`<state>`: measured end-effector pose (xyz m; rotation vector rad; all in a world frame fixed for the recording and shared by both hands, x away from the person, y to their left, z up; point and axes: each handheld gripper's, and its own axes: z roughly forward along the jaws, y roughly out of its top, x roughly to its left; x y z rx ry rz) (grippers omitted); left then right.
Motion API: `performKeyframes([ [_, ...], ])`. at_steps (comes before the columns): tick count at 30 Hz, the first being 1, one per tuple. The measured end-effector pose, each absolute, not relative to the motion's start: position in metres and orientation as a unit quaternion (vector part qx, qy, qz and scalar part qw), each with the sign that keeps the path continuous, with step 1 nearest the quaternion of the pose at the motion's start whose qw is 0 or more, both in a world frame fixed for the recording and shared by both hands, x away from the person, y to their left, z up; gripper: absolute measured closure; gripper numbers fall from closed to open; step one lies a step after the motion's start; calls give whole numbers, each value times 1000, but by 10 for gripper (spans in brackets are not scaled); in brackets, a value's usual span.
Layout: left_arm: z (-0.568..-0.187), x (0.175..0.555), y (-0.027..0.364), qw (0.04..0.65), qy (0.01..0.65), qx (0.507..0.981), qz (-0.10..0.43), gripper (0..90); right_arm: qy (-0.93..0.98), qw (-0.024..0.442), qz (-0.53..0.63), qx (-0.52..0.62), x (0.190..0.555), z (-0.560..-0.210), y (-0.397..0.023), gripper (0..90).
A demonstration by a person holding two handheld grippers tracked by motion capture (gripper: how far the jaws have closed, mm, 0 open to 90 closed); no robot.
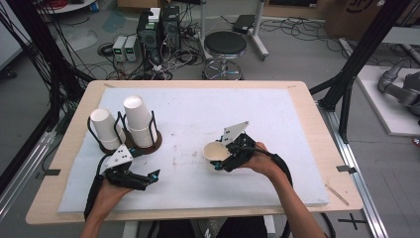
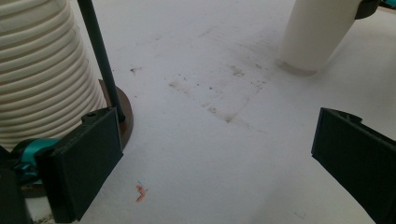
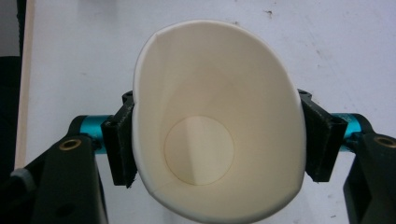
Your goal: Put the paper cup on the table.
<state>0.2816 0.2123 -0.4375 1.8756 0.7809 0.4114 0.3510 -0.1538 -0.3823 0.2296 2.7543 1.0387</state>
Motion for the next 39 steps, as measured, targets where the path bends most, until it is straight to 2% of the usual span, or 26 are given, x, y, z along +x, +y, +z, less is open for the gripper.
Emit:
performKeyframes([
  [23, -437, 281, 212, 508, 323, 780, 169, 18, 933, 87, 340, 78, 349, -391, -152, 268],
  [39, -438, 281, 213, 509, 324, 780, 167, 17, 926, 71, 357, 98, 351, -391, -153, 133],
])
